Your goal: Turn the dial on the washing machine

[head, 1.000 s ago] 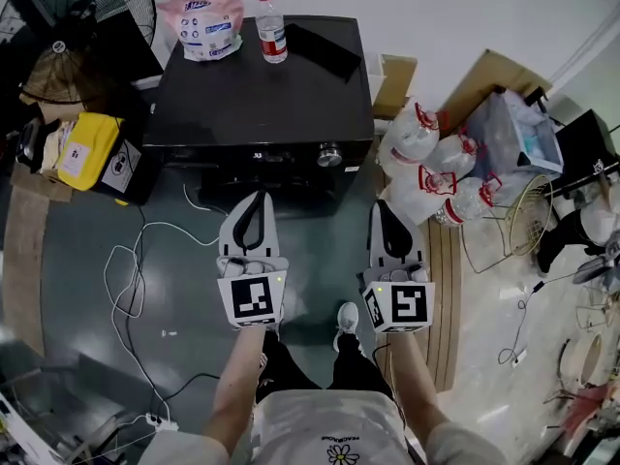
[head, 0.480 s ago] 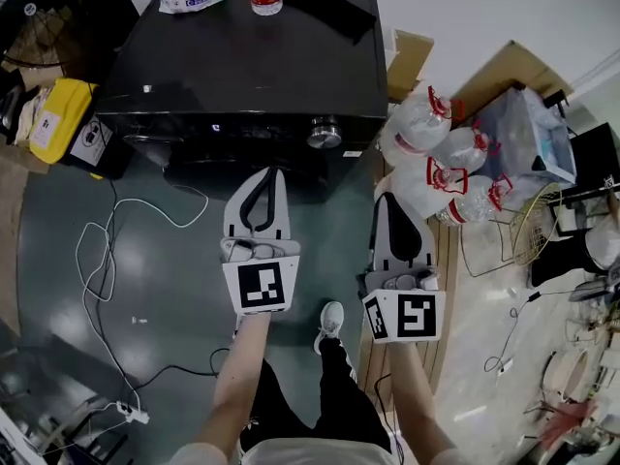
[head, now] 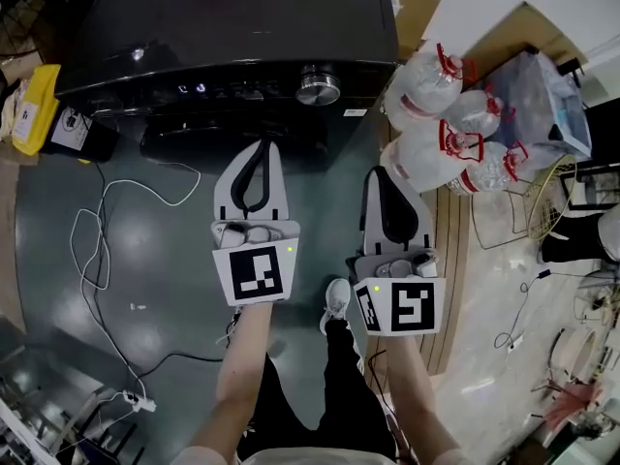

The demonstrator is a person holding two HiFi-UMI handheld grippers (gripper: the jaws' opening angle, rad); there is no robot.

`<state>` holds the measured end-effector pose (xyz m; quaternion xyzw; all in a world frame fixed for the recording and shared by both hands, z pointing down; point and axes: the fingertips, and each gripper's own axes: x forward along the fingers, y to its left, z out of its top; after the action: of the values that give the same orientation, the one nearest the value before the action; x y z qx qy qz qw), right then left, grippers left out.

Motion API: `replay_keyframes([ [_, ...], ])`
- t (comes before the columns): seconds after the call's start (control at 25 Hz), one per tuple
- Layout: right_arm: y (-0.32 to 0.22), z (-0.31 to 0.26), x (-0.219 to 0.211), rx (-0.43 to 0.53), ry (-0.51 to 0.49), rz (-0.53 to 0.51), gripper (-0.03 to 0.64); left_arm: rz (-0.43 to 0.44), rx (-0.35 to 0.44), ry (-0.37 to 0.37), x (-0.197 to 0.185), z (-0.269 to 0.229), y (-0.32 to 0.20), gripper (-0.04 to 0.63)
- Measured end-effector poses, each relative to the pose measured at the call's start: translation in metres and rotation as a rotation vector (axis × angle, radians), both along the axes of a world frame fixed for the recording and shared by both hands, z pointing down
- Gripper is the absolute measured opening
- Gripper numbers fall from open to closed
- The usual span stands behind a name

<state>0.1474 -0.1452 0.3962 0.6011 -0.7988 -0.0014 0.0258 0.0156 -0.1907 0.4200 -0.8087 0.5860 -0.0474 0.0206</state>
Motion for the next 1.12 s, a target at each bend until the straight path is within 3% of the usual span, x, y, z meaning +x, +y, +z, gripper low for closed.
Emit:
replay_keyframes([
  [0.36, 0.005, 0.007, 0.0, -0.004, -0.006, 0.016, 0.002, 0.042, -0.009, -0.031, 0.007, 0.001, -0.005, -0.002],
  [0.6, 0.004, 0.002, 0.009, -0.004, 0.007, 0.034, 0.002, 0.1, -0.014, -0.056, 0.027, 0.003, -0.035, -0.002],
  [1.12, -0.011, 0.005, 0.008, -0.017, 0.009, 0.035, 0.002, 0.175, -0.022, -0.034, 0.052, 0.01, -0.067, -0.002],
])
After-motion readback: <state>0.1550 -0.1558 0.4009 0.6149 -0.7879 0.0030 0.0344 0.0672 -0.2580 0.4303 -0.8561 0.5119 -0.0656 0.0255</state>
